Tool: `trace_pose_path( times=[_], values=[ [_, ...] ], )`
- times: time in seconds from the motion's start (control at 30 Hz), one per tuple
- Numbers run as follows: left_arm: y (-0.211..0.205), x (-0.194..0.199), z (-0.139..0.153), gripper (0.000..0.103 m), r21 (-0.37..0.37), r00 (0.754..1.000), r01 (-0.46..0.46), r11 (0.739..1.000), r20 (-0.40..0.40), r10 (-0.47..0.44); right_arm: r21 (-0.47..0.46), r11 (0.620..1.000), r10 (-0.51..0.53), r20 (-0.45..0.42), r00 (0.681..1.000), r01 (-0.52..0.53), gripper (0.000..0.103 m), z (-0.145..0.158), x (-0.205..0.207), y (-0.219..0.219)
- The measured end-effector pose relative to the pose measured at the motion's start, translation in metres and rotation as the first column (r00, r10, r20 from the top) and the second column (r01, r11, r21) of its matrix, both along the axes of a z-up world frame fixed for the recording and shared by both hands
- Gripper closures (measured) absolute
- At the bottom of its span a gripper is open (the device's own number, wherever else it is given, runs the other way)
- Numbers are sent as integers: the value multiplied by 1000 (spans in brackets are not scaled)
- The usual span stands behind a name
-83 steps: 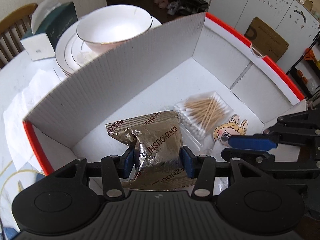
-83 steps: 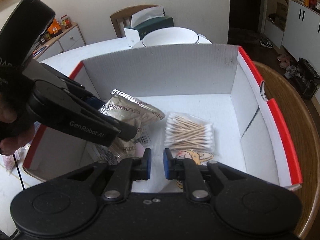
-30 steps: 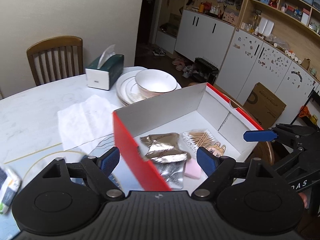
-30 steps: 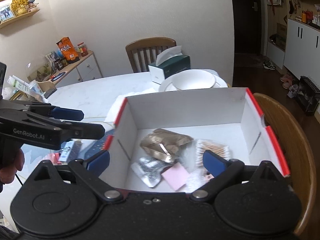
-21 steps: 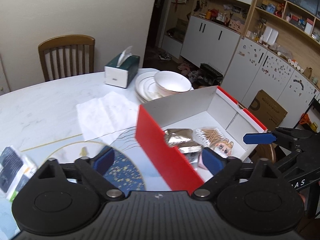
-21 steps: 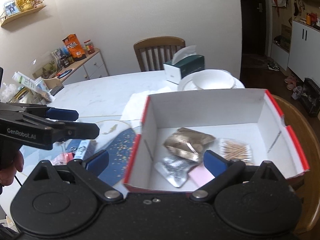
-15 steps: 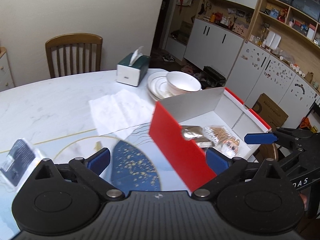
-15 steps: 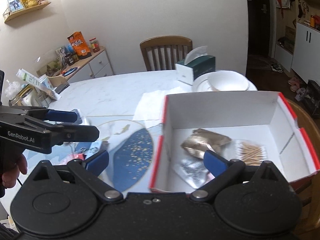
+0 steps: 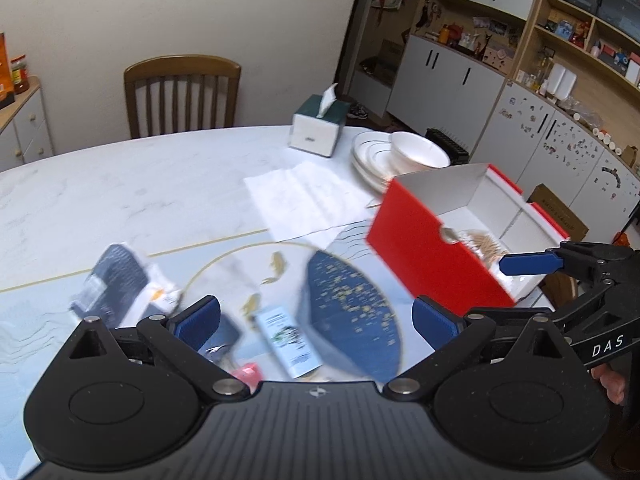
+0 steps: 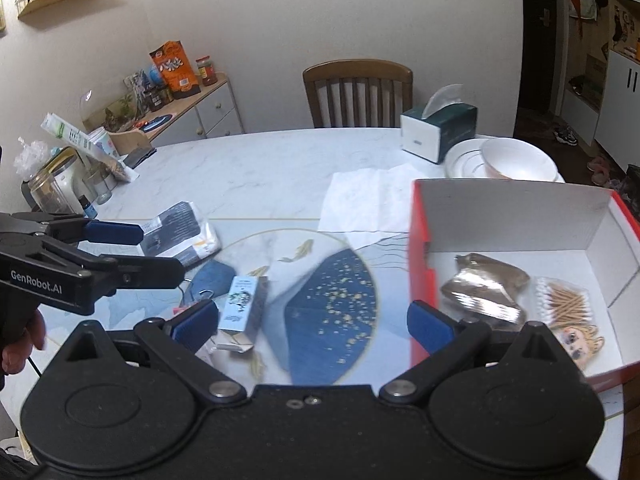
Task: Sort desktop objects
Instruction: 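Withdraw both tools from the box back toward the table items, then grasp the white-and-blue tissue pack with the left tool while the right tool grasps the light-blue tea box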
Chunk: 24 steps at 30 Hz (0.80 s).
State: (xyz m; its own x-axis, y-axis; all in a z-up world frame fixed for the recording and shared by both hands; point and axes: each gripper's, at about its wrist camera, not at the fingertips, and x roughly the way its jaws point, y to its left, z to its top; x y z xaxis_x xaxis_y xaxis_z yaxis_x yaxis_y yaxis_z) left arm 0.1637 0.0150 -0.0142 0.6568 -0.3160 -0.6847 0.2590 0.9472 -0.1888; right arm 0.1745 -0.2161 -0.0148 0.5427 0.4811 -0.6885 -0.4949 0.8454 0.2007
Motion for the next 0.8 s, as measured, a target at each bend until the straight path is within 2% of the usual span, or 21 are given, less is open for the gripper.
trace_pose_path(
  times=[0.37, 0.8],
  values=[
    [55, 3, -11, 0, 77, 999, -36, 996, 31, 34, -52, 999, -8, -12, 1000, 7, 2, -14, 6, 46],
    [113, 44, -38, 0, 161, 996, -89, 983, 13, 88, -110, 994, 2, -46, 999, -7, 7, -38, 24, 97]
  ],
)
